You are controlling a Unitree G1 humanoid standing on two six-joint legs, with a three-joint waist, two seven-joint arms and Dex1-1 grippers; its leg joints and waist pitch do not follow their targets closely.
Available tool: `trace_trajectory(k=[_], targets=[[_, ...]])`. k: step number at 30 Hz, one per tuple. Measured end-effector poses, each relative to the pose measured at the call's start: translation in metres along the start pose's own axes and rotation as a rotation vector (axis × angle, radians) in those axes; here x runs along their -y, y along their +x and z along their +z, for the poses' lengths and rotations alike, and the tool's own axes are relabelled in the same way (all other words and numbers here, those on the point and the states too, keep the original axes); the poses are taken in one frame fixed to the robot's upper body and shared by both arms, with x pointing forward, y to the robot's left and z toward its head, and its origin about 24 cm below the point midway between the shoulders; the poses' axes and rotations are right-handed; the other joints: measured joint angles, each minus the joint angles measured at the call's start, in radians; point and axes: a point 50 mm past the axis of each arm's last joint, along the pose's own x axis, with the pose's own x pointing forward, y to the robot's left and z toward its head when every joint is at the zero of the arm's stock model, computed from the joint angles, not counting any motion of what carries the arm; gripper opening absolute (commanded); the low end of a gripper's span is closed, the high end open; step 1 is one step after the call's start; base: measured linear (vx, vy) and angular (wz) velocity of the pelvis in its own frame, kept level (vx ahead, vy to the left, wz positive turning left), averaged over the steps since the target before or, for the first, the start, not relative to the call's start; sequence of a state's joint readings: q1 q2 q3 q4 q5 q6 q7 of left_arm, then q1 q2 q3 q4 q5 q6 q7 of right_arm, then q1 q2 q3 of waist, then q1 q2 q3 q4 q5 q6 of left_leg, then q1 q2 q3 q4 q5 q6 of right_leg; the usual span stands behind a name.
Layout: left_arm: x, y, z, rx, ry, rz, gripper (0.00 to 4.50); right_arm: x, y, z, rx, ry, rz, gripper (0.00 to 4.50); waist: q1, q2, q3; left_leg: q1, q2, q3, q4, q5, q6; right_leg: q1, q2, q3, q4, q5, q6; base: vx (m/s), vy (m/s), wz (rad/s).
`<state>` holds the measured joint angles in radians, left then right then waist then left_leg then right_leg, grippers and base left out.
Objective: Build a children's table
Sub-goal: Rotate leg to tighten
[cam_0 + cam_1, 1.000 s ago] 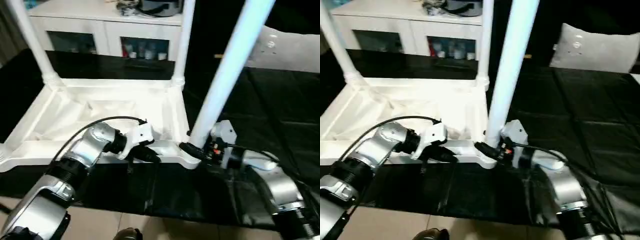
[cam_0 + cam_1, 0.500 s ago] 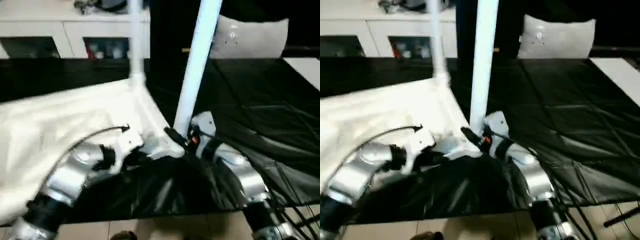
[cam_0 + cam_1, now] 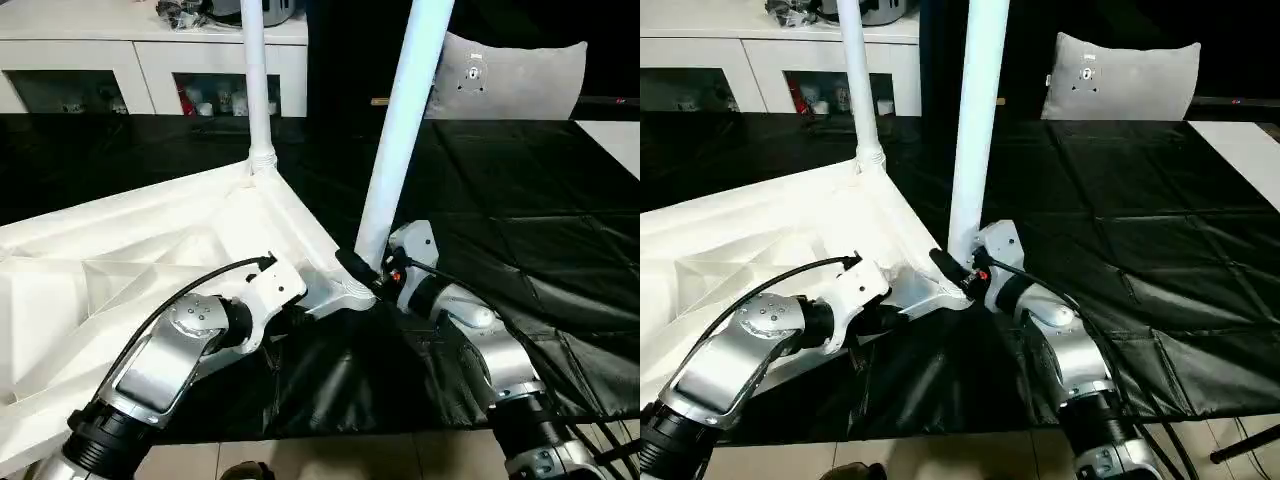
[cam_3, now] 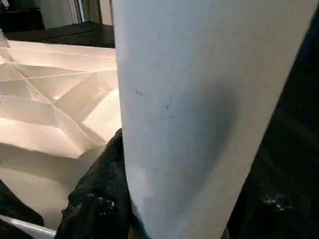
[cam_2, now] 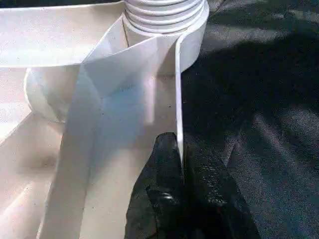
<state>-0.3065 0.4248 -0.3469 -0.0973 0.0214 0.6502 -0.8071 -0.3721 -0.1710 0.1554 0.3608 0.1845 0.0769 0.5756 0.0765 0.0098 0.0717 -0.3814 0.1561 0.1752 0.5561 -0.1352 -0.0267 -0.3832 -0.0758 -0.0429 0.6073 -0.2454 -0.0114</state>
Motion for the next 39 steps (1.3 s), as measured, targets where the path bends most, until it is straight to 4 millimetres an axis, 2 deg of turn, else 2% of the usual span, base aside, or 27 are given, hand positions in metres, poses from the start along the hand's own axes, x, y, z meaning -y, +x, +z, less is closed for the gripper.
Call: trace_trajectory(k=[4, 5, 6, 8, 11, 13, 15, 16, 18, 24, 29, 34, 39], targets=[[0.000, 0.000, 0.000, -0.001, 0.005, 0.009, 0.00, 0.001, 0.002, 0.000, -0.003, 0.003, 0.001, 1.91, 0.000, 0.000, 0.000, 0.000, 0.000, 0.000, 0.001, 0.000, 0.000, 0.000, 0.000, 0.000, 0.000, 0.000, 0.000, 0.000, 0.000, 0.00], [0.000, 0.000, 0.000, -0.001, 0.005, 0.009, 0.00, 0.001, 0.002, 0.000, -0.003, 0.004, 0.001, 2.26, 0.000, 0.000, 0.000, 0.000, 0.000, 0.000, 0.001, 0.000, 0.000, 0.000, 0.000, 0.000, 0.000, 0.000, 0.000, 0.000, 0.000, 0.00], [0.000, 0.000, 0.000, 0.000, 0.006, 0.009, 0.00, 0.001, 0.002, 0.000, -0.003, 0.004, 0.001, 2.26, 0.000, 0.000, 0.000, 0.000, 0.000, 0.000, 0.001, 0.000, 0.000, 0.000, 0.000, 0.000, 0.000, 0.000, 0.000, 0.000, 0.000, 0.00], [0.000, 0.001, 0.000, 0.002, 0.011, 0.008, 0.00, 0.001, 0.002, -0.001, -0.005, 0.006, 0.002, 2.66, 0.001, -0.001, 0.000, 0.000, 0.000, 0.000, 0.001, 0.000, 0.000, 0.000, 0.000, 0.000, 0.000, 0.000, 0.000, 0.000, 0.000, 0.00], [0.000, 0.001, 0.000, 0.013, 0.022, -0.004, 0.00, 0.002, 0.001, -0.007, -0.022, 0.018, 0.003, 2.70, 0.006, -0.001, 0.000, 0.000, 0.000, 0.000, 0.001, 0.000, 0.000, 0.000, 0.000, 0.000, 0.000, 0.001, -0.001, 0.000, 0.000, 0.00], [-0.001, 0.002, -0.001, 0.019, 0.024, -0.014, 0.00, 0.002, 0.001, -0.007, -0.024, 0.018, 0.004, 3.07, 0.011, -0.001, -0.001, -0.001, 0.000, 0.001, 0.003, 0.000, 0.000, 0.000, 0.000, 0.001, 0.000, 0.011, -0.002, 0.000, 0.000, 0.00], [-0.001, 0.002, 0.000, 0.023, 0.030, -0.021, 0.00, 0.002, 0.000, -0.008, -0.029, 0.018, 0.003, 3.17, 0.013, -0.001, -0.001, -0.001, 0.000, 0.001, 0.005, 0.000, 0.000, 0.000, 0.000, 0.001, 0.000, 0.018, -0.001, 0.000, 0.000, 0.00], [-0.002, 0.002, 0.000, 0.028, 0.034, -0.027, 0.00, 0.002, -0.001, -0.013, -0.042, 0.027, 0.003, 3.17, 0.015, -0.001, -0.001, -0.001, 0.001, 0.001, 0.004, 0.000, 0.000, 0.000, 0.000, 0.000, 0.000, 0.018, -0.001, 0.000, 0.000, 0.00], [-0.001, 0.002, 0.001, 0.034, 0.037, -0.038, 0.00, 0.002, -0.007, -0.025, -0.085, 0.054, -0.004, 3.51, 0.021, 0.001, 0.000, -0.002, 0.001, 0.001, 0.004, 0.000, 0.000, -0.001, 0.000, 0.000, 0.000, 0.023, -0.001, 0.000, 0.000, 0.00], [-0.003, 0.003, 0.001, 0.044, 0.047, -0.068, 0.00, 0.006, -0.018, -0.027, -0.083, 0.042, 0.011, 4.02, 0.036, 0.006, -0.001, -0.003, 0.001, 0.000, 0.004, 0.000, 0.000, -0.001, 0.000, 0.000, 0.001, 0.038, 0.009, 0.000, 0.000, 0.00], [-0.007, 0.002, 0.001, 0.043, 0.059, -0.067, 0.00, 0.010, -0.030, -0.028, -0.086, 0.028, 0.027, 4.46, 0.040, 0.010, 0.000, -0.004, 0.003, 0.000, 0.003, 0.000, -0.001, -0.002, 0.000, -0.003, 0.003, 0.039, 0.009, 0.000, 0.000, 0.00], [-0.018, -0.001, 0.000, 0.034, 0.075, -0.057, 0.00, 0.011, -0.057, -0.038, -0.126, 0.015, 0.075, 4.49, 0.037, 0.011, 0.001, -0.005, 0.003, 0.000, 0.003, 0.000, -0.001, -0.002, 0.000, -0.003, 0.002, 0.039, 0.009, 0.000, 0.000, 0.00], [-0.024, -0.003, -0.001, 0.034, 0.094, -0.084, 0.00, 0.017, -0.069, -0.025, -0.095, -0.024, 0.119, 4.49, 0.037, 0.011, 0.001, -0.005, 0.003, 0.000, 0.003, 0.000, -0.001, -0.003, 0.000, -0.003, 0.002, 0.042, 0.004, 0.000, 0.000, 0.00]])
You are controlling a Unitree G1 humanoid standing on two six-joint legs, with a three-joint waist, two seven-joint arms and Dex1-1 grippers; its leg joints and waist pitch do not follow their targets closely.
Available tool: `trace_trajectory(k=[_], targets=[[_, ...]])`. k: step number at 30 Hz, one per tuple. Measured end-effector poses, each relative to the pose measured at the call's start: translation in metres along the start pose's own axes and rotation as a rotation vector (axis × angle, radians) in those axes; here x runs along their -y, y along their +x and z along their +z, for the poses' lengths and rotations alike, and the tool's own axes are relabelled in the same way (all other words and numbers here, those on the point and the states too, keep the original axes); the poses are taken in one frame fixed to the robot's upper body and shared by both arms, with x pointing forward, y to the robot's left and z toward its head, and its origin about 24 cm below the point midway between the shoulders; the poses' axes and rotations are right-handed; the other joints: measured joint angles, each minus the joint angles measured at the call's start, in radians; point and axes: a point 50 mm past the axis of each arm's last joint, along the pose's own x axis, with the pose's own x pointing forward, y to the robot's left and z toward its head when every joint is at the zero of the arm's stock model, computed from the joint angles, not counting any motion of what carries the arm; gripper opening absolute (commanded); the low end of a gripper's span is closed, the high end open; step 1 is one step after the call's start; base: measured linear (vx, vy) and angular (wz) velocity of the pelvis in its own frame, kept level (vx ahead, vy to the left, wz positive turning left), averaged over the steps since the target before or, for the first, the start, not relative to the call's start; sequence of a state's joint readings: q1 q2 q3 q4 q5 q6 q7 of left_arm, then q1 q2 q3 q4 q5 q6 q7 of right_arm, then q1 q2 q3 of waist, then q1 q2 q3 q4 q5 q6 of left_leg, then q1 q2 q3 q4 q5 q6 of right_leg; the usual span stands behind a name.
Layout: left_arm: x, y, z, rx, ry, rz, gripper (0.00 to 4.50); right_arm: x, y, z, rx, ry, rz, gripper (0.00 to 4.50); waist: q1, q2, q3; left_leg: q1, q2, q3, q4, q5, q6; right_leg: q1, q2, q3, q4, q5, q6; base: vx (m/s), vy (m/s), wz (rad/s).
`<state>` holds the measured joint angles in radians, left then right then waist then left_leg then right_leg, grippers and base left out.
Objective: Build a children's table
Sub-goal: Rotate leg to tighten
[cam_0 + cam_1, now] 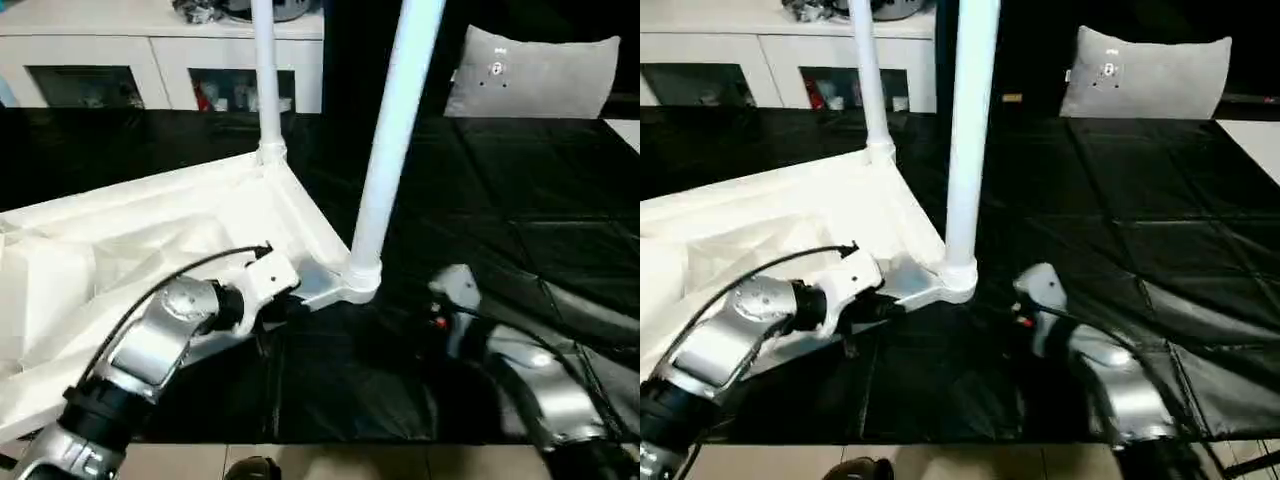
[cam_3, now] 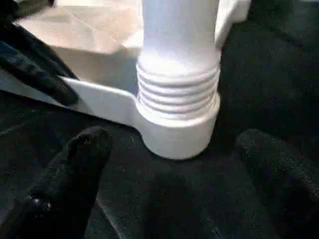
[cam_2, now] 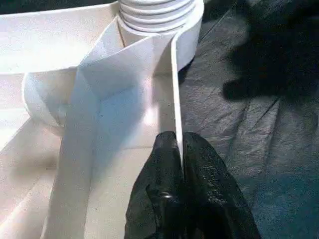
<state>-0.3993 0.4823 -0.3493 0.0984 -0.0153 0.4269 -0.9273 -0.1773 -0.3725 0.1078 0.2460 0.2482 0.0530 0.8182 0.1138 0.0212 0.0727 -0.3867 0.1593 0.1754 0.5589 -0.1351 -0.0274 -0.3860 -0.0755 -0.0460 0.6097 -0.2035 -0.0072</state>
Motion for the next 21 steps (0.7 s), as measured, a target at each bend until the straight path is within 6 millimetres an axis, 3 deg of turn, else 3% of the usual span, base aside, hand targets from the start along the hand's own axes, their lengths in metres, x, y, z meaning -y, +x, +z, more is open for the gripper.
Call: trace_trajectory(k=[9, 13, 21], targets=[[-0.009, -0.009, -0.003, -0.045, 0.140, -0.152, 0.00, 0.017, -0.021, 0.024, -0.009, -0.066, 0.127, 4.49, 0.018, 0.001, 0.000, -0.001, 0.000, 0.000, 0.001, 0.000, 0.000, 0.001, 0.000, -0.001, 0.000, 0.000, 0.000, 0.000, 0.000, 0.00], [-0.004, -0.009, 0.000, -0.059, 0.221, -0.257, 0.00, 0.013, -0.015, 0.029, -0.040, -0.092, 0.230, 4.49, 0.033, 0.001, 0.000, -0.001, 0.000, 0.000, 0.002, 0.000, 0.001, 0.002, 0.000, 0.000, 0.000, 0.001, -0.001, 0.000, 0.000, 0.00], [-0.004, -0.006, 0.004, -0.077, 0.297, -0.346, 0.00, 0.001, 0.001, 0.033, -0.097, -0.126, 0.399, 4.49, 0.033, 0.001, 0.000, -0.001, 0.000, 0.000, 0.003, 0.000, 0.001, 0.002, 0.000, -0.001, 0.001, 0.001, -0.001, 0.000, 0.000, 0.00]])
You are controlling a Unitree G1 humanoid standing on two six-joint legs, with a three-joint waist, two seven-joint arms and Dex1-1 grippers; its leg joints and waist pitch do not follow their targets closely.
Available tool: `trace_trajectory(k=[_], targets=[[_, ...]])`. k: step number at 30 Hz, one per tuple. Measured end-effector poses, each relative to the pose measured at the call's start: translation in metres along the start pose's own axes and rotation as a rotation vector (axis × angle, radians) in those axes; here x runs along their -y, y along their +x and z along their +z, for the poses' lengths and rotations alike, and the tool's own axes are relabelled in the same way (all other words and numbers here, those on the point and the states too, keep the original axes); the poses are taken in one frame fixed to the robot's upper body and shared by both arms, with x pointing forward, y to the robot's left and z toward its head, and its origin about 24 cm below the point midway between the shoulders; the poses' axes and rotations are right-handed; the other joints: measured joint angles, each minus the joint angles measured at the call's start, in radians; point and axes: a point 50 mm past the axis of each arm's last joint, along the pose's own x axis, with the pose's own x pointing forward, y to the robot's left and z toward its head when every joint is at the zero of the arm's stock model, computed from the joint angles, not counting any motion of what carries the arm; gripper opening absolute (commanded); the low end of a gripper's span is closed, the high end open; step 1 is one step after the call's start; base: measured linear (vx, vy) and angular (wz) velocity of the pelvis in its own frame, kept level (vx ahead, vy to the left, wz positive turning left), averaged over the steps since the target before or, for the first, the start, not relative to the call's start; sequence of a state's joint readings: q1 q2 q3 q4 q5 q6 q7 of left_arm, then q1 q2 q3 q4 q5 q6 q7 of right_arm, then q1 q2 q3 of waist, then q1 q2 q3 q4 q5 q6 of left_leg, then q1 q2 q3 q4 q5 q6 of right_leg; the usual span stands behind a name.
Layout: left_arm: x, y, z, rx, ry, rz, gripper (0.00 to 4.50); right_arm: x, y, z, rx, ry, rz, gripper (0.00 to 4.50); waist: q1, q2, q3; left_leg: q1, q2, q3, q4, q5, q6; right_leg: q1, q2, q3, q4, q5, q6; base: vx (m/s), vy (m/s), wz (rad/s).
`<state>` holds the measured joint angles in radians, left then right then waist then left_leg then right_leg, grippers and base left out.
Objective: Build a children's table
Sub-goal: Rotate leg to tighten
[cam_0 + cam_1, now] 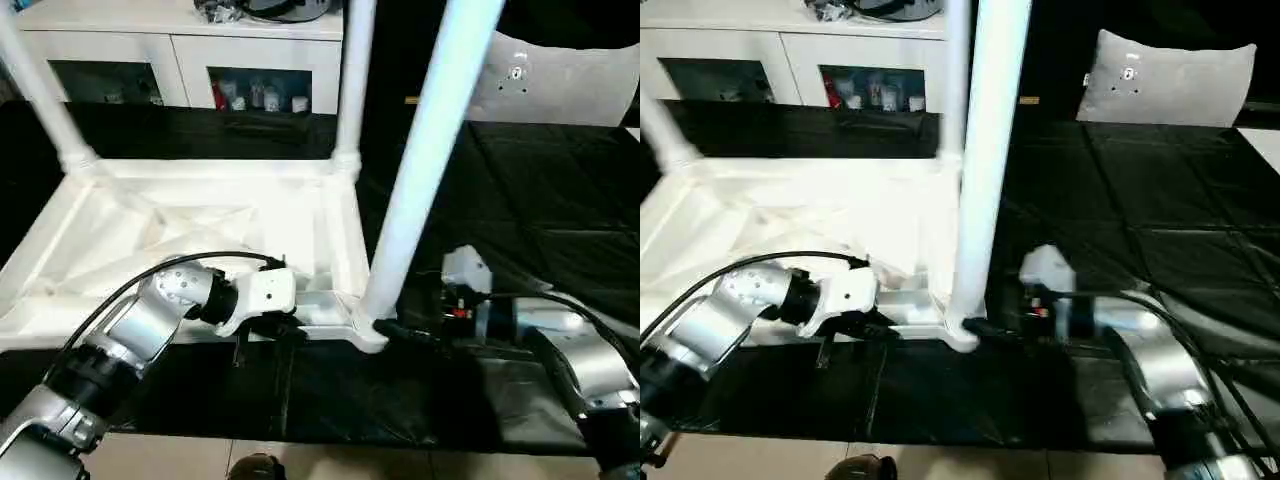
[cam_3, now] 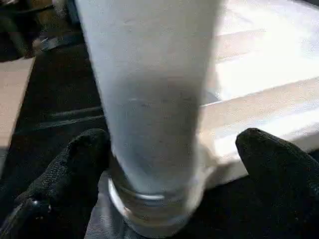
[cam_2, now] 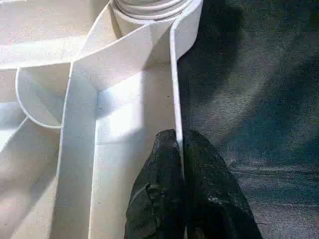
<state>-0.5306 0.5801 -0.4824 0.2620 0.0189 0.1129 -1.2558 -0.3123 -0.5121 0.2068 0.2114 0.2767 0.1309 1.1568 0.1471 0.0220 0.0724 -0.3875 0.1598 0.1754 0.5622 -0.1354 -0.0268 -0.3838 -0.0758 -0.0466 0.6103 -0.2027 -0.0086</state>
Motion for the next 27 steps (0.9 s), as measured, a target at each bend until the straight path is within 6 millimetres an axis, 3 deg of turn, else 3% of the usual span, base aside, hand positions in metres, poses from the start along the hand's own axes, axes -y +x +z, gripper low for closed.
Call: trace_trajectory(k=[4, 20, 27], targets=[[-0.001, 0.000, 0.000, -0.003, 0.010, -0.011, 0.00, -0.001, 0.003, -0.003, -0.017, 0.022, 0.023, 4.49, 0.001, 0.000, 0.000, 0.000, 0.000, 0.000, 0.000, 0.000, 0.000, 0.000, 0.000, 0.000, 0.000, 0.000, 0.000, 0.000, 0.000, 0.00], [-0.002, 0.000, -0.001, -0.005, 0.020, -0.018, 0.00, 0.001, 0.012, -0.007, -0.024, 0.065, 0.068, 2.97, 0.001, 0.000, 0.000, 0.000, 0.001, 0.000, 0.000, 0.000, 0.000, 0.000, 0.000, -0.001, 0.001, 0.000, 0.000, 0.000, 0.000, 0.00], [-0.001, -0.001, -0.002, 0.003, -0.014, -0.015, 0.00, 0.000, 0.014, -0.007, -0.014, 0.094, 0.066, 2.75, -0.001, 0.000, 0.000, 0.001, 0.001, 0.000, 0.000, 0.000, 0.000, 0.000, 0.000, -0.001, 0.001, 0.000, 0.000, 0.000, 0.000, 0.00]])
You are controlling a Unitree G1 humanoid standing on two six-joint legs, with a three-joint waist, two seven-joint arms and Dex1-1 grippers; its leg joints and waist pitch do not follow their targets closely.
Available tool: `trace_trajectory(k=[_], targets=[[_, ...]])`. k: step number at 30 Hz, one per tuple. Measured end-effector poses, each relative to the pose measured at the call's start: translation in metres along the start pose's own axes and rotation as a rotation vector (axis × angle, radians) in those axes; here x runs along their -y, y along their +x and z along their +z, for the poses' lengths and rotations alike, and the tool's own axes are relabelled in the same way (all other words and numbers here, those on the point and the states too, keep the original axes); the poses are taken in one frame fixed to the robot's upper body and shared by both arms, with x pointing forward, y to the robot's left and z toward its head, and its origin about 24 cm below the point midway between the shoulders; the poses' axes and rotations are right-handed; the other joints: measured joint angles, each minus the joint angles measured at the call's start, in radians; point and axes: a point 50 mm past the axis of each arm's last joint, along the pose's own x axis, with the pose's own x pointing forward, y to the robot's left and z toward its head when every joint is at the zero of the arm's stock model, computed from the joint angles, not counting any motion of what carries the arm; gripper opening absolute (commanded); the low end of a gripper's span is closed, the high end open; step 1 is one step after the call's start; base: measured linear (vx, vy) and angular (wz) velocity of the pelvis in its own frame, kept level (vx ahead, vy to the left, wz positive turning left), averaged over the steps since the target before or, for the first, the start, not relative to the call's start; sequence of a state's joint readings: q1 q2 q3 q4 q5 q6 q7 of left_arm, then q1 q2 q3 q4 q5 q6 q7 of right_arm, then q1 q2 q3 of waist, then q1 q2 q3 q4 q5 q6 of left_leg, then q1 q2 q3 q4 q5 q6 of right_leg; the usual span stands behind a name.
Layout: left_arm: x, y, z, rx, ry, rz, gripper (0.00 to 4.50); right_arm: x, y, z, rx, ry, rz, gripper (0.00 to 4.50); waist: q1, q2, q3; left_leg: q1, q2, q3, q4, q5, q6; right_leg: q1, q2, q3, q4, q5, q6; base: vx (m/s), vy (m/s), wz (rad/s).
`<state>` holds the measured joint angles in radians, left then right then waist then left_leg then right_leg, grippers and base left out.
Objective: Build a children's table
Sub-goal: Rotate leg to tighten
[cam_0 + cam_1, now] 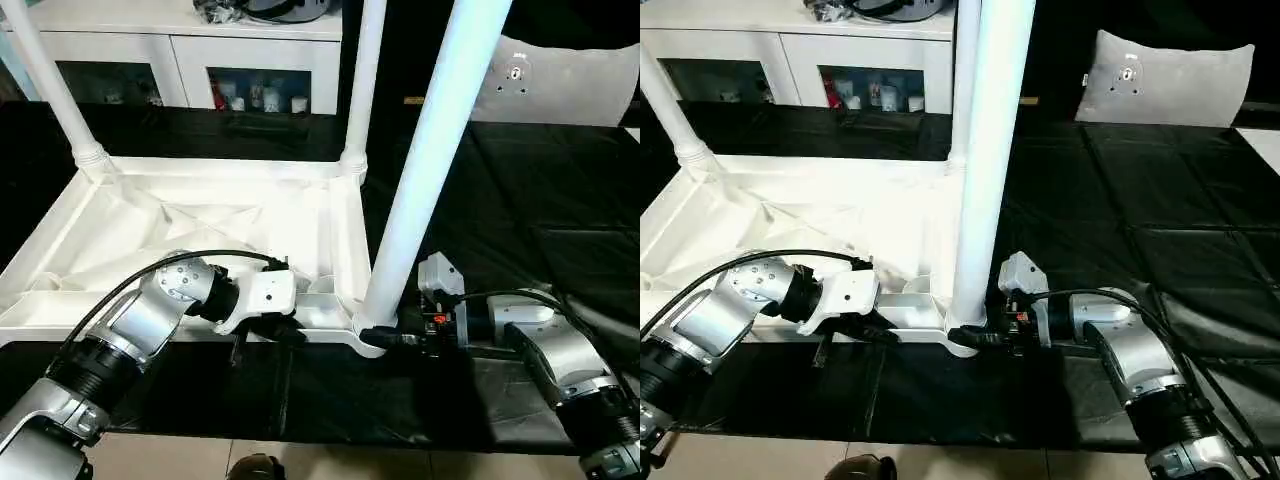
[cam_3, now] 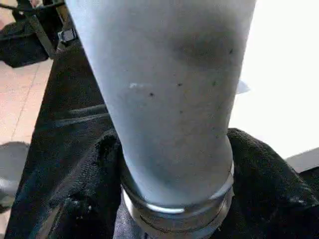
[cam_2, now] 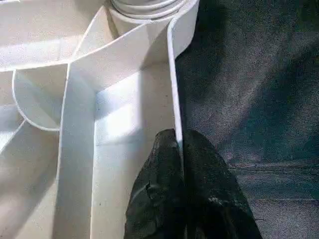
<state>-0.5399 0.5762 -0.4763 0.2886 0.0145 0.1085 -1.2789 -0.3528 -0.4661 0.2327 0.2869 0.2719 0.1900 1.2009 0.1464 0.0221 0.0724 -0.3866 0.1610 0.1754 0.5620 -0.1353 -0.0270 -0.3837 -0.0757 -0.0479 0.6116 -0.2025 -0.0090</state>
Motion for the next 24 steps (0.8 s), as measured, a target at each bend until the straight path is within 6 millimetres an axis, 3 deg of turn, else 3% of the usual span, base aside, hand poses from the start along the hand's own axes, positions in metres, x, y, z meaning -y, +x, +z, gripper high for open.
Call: trace_trajectory(k=[6, 11, 16, 21, 22, 24], targets=[[-0.003, 0.003, -0.003, 0.042, -0.157, 0.107, 0.00, 0.001, 0.015, -0.002, 0.054, 0.067, -0.151, 2.74, -0.009, 0.003, -0.001, 0.003, 0.000, 0.000, -0.001, 0.000, 0.000, 0.000, 0.000, 0.000, 0.000, -0.001, 0.002, 0.000, 0.000, 0.00], [-0.013, 0.015, 0.002, 0.061, -0.299, 0.292, 0.00, 0.019, 0.035, 0.001, 0.139, 0.185, -0.460, 2.73, -0.056, 0.006, 0.001, 0.004, 0.000, 0.000, 0.002, 0.000, 0.000, -0.002, -0.001, 0.001, -0.003, -0.004, 0.006, 0.000, 0.000, 0.00], [-0.017, 0.033, 0.015, 0.083, -0.404, 0.438, 0.00, 0.035, 0.050, 0.008, 0.168, 0.255, -0.685, 2.73, -0.082, 0.007, 0.002, 0.003, -0.001, 0.000, 0.001, 0.000, 0.000, -0.006, -0.002, 0.000, -0.012, -0.004, 0.006, 0.000, 0.000, 0.00], [-0.016, 0.046, 0.028, 0.084, -0.437, 0.527, 0.00, 0.041, 0.055, 0.012, 0.167, 0.241, -0.797, 2.73, -0.087, 0.006, 0.002, -0.001, -0.001, 0.000, 0.000, 0.000, 0.000, -0.007, -0.002, 0.001, -0.018, -0.003, 0.005, 0.000, 0.000, 0.00], [-0.015, 0.048, 0.030, 0.088, -0.438, 0.534, 0.00, 0.042, 0.054, 0.012, 0.165, 0.232, -0.802, 3.29, -0.087, 0.006, 0.002, -0.001, -0.002, 0.000, 0.000, 0.000, 0.000, -0.007, -0.002, 0.002, -0.018, -0.002, 0.003, 0.000, 0.000, 0.00], [-0.016, 0.049, 0.031, 0.091, -0.435, 0.543, 0.00, 0.042, 0.053, 0.012, 0.162, 0.212, -0.812, 3.45, -0.083, 0.006, 0.002, -0.002, -0.003, 0.000, 0.000, 0.000, 0.001, -0.008, -0.002, 0.002, -0.018, 0.000, 0.001, 0.000, 0.000, 0.00]])
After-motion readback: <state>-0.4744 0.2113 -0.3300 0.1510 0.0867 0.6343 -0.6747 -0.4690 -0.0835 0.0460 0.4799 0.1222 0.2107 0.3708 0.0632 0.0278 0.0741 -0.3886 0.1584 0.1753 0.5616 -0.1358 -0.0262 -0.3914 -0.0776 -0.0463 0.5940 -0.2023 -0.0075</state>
